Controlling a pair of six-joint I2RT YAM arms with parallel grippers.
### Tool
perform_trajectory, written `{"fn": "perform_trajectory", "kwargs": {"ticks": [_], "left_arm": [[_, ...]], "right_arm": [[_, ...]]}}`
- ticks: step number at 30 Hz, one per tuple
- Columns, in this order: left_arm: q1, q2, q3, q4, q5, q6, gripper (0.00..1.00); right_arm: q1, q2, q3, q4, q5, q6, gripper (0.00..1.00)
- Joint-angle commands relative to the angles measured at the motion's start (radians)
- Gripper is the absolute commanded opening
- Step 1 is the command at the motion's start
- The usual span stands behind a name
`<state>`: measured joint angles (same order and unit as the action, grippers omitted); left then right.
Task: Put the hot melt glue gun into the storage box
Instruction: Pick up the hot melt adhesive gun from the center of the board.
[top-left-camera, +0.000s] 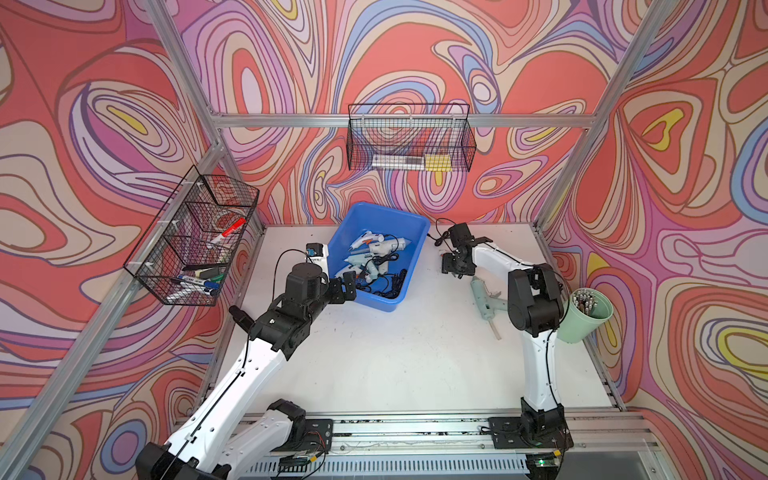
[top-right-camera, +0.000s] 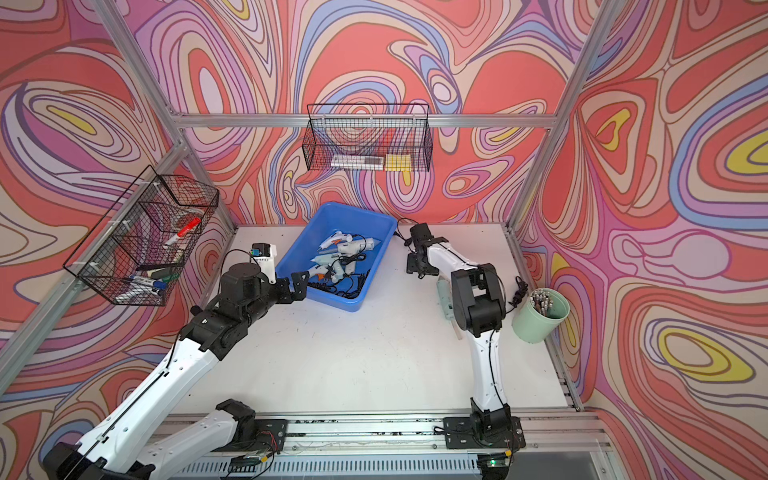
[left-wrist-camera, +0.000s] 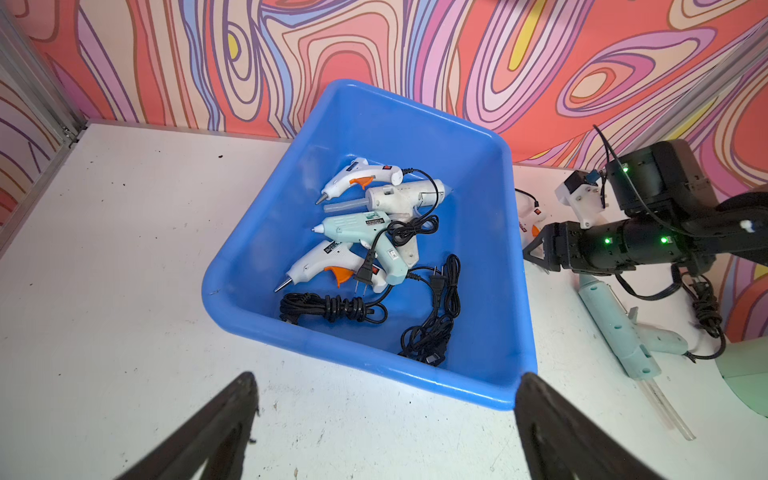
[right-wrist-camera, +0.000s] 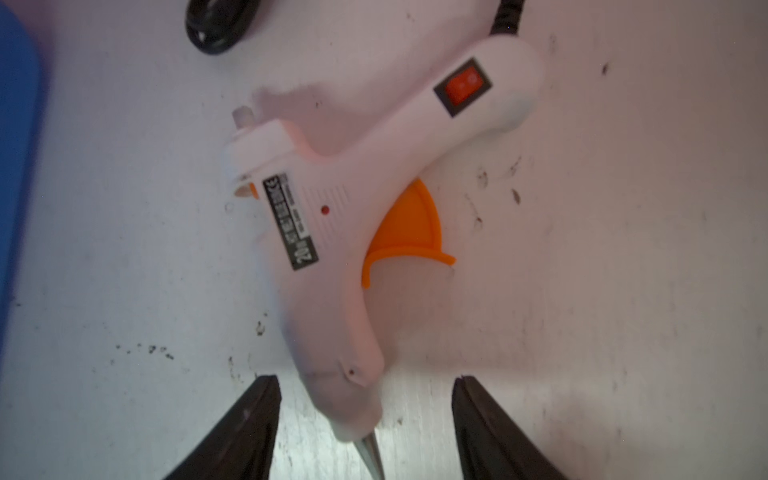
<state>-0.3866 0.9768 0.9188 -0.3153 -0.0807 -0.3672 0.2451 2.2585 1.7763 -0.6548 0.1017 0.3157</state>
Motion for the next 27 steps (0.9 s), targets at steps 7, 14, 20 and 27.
{"fn": "perform_trajectory", "kwargs": {"ticks": [7,14,20,27], "left_arm": [[-0.003,0.0,0.02,0.013,0.007,-0.004,0.99],[-0.002,0.001,0.018,0.019,0.007,-0.005,0.99],[-0.002,0.013,0.017,0.029,0.016,-0.021,0.99],[-0.003,0.095,0.058,0.029,0.083,-0.11,0.99]], "right_arm": [[-0.002,0.092,0.115,-0.028,-0.036,0.013,0.56],[0.0,0.079,0.068,-0.017,-0.057,0.028,0.38],[-0.001,-0.029,-0.054,0.025,-0.068,0.011,0.0],[0.012,-0.259,-0.257,0.157,-0.112,-0.096,0.0]]}}
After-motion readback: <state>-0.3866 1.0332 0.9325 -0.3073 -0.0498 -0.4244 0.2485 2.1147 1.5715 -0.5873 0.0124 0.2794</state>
